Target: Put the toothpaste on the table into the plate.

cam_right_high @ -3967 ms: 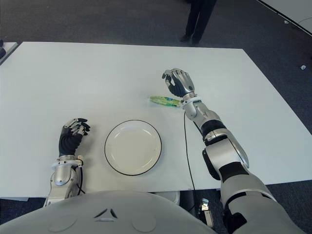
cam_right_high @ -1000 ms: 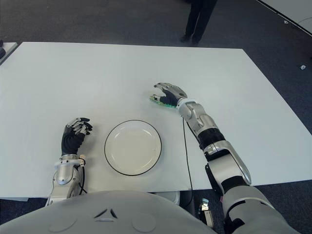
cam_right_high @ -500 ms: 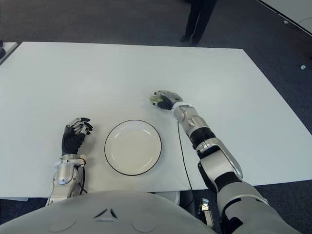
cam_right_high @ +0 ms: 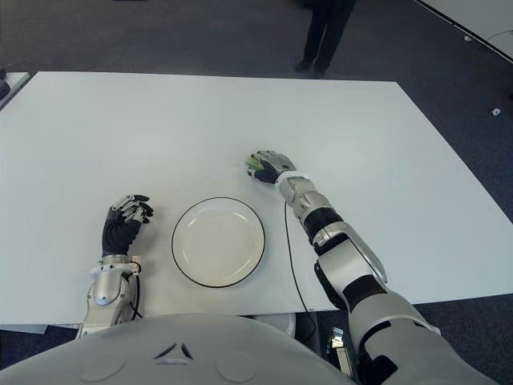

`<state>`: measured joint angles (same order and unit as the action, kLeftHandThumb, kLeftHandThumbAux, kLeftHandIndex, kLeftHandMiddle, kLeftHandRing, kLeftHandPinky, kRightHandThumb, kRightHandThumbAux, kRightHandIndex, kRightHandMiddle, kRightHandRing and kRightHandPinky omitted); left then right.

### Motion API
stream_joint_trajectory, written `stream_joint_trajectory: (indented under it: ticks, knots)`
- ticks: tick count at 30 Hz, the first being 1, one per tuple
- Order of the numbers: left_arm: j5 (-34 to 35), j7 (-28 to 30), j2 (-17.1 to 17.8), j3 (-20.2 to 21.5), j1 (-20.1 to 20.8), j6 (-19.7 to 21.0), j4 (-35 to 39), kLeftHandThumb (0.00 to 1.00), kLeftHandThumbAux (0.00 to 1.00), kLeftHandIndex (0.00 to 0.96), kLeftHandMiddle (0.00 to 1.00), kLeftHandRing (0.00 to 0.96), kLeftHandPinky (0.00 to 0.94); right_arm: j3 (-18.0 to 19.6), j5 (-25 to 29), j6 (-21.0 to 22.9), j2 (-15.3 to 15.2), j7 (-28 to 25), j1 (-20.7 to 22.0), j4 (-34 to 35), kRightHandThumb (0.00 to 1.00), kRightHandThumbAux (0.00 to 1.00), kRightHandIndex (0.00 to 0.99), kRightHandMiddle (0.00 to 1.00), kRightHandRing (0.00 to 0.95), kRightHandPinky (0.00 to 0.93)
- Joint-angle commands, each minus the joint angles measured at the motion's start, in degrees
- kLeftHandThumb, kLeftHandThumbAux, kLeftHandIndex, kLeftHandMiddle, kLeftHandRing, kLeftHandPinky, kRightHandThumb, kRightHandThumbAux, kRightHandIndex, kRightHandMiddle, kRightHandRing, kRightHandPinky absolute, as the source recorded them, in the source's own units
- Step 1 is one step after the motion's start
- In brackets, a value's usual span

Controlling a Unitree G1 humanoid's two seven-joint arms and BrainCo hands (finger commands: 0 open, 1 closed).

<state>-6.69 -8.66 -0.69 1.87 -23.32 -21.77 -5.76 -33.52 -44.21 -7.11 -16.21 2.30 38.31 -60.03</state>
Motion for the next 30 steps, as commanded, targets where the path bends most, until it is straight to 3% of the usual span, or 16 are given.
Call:
stream_joint_trajectory:
  ticks: [1,17,25,30]
  knots:
    - [-0.5,-0.9,-0.4,0.2,-0.7,1.4,-0.5,0.706,0.719,0.433,0.572,0.567,0.570,-2.6,-1.3,1.5,2.3,-2.4,-0.8,-5.7,0.565,0.141,0.000,0.000,0.000,0.000]
    - [-0.4,-0.9,-0.2,0.3,-1.9,1.7,0.9,0.706,0.719,0.432,0.575,0.568,0.567,-5.9,-2.0,4.6,4.9,-0.1,-1.4,-11.9,0.589,0.221,0.000,0.000,0.000,0.000]
    - [0.2,-0.3,0.0,0.4,-2.2,2.6,1.5,0.705,0.718,0.432,0.568,0.559,0.555,-6.5,-2.0,7.5,6.0,3.6,-2.5,-12.8,0.627,0.279,0.000,0.000,0.000,0.000]
    - [0.3,-0.3,0.1,0.6,-2.2,2.7,1.8,0.704,0.719,0.432,0.565,0.559,0.558,-5.4,-1.1,9.8,7.2,10.4,-4.2,-13.7,0.616,0.335,0.000,0.000,0.000,0.000]
